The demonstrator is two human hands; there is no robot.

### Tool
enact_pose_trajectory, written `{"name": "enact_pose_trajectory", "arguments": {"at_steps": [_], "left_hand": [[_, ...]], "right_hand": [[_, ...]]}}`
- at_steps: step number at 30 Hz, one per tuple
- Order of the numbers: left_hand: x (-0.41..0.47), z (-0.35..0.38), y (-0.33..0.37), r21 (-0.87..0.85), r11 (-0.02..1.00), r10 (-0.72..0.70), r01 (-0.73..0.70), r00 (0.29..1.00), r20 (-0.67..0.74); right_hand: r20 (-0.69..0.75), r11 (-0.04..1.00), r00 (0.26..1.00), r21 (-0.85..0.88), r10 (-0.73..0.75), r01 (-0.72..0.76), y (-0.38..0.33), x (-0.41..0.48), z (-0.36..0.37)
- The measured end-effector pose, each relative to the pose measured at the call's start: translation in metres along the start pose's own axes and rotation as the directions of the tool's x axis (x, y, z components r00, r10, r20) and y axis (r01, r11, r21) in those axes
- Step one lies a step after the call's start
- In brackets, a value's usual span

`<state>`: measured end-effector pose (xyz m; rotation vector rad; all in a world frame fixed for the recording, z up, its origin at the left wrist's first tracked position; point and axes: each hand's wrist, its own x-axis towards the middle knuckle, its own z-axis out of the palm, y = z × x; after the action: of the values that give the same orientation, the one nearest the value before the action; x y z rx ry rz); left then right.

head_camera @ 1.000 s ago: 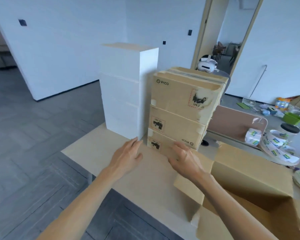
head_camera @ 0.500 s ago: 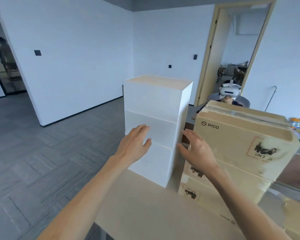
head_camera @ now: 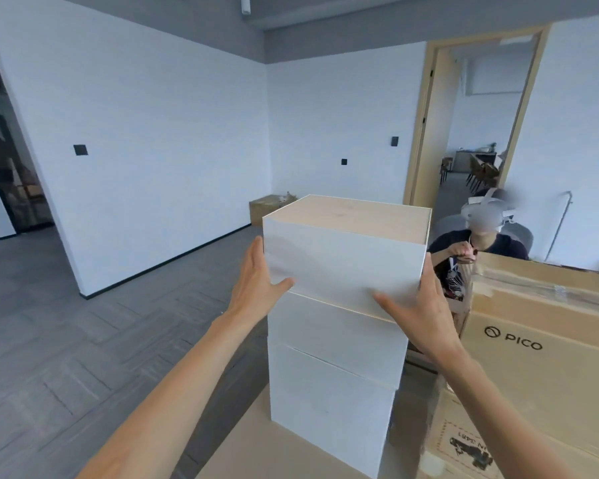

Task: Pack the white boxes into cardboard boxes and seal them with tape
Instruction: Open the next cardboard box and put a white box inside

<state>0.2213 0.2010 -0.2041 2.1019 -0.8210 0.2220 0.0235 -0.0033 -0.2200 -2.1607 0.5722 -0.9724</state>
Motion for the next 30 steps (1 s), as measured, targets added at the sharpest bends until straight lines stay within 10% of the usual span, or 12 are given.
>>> {"name": "enact_pose_trajectory", "arguments": {"at_steps": [6, 13, 30], "left_hand": [[0.049, 0.001, -0.03, -0.475, 0.876, -0.06, 0.087, 0.996, 0.072], [0.086, 0.008, -0.052, -0.622, 0.753, 0.088, 0.215, 0.903, 0.42], [0.075, -0.064, -0.002, -0.767, 0.642, 0.174, 0.024, 0.969, 0.176]], "right_hand": [[-0.04, 0.991, 0.99, 0.018, 0.133, -0.132, -0.009, 0.01, 0.004], [-0.105, 0.966, 0.961, 0.081, 0.255, -0.247, -0.011, 0.012, 0.014], [-0.356, 0.991, 0.932, 0.131, 0.064, -0.018, -0.097, 0.012, -0.011]]}}
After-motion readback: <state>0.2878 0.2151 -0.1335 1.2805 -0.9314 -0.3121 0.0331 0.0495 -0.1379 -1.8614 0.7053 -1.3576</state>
